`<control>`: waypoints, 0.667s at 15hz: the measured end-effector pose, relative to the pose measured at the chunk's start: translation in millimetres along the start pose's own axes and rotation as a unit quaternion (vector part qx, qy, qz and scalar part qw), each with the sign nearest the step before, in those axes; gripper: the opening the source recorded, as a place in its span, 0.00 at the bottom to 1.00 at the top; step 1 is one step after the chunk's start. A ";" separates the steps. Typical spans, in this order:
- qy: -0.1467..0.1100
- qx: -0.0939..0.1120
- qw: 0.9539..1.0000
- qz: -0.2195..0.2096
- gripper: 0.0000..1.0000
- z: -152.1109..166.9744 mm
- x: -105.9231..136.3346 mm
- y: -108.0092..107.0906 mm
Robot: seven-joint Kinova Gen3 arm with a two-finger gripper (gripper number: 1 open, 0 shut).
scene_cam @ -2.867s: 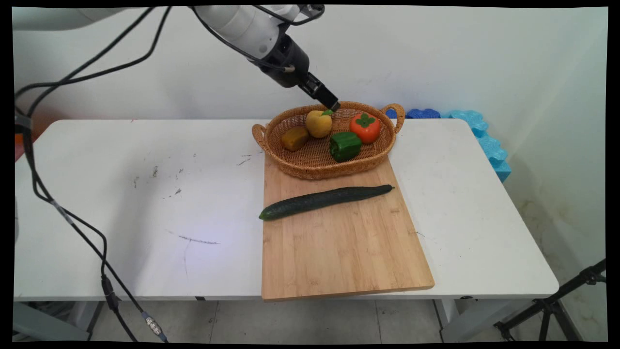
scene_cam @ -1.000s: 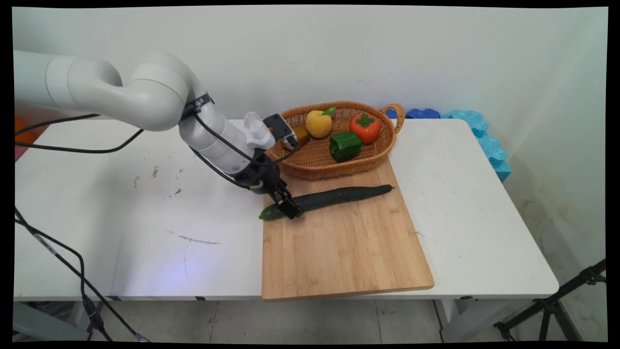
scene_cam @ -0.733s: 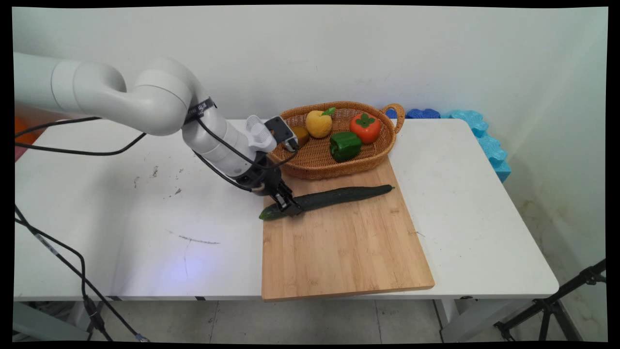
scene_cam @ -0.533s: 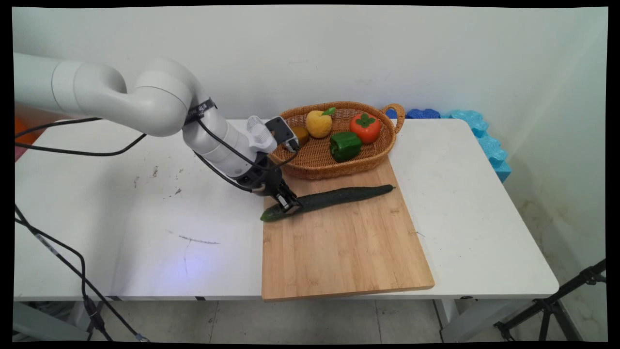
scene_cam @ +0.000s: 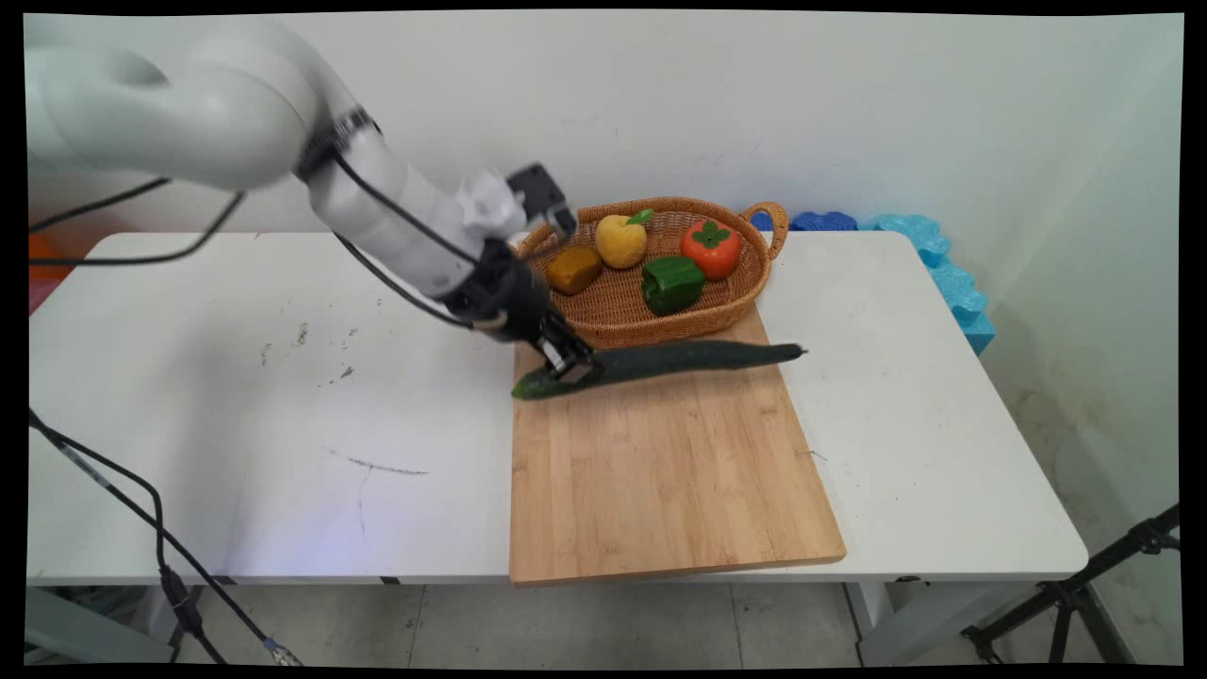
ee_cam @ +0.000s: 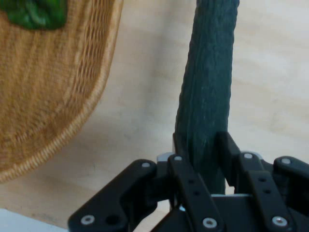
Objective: Place the picked object in the vegetable basket
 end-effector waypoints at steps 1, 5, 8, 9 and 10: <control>0.006 -0.004 1.000 0.004 0.00 -12.4 5.9 1.1; 0.035 -0.007 0.999 0.013 0.00 -62.1 34.9 -7.2; 0.055 0.008 0.998 0.017 0.00 -86.8 55.7 -23.8; 0.061 0.016 0.998 0.017 0.00 -91.7 61.7 -31.1; 0.066 0.024 0.997 0.016 0.00 -94.6 67.0 -38.8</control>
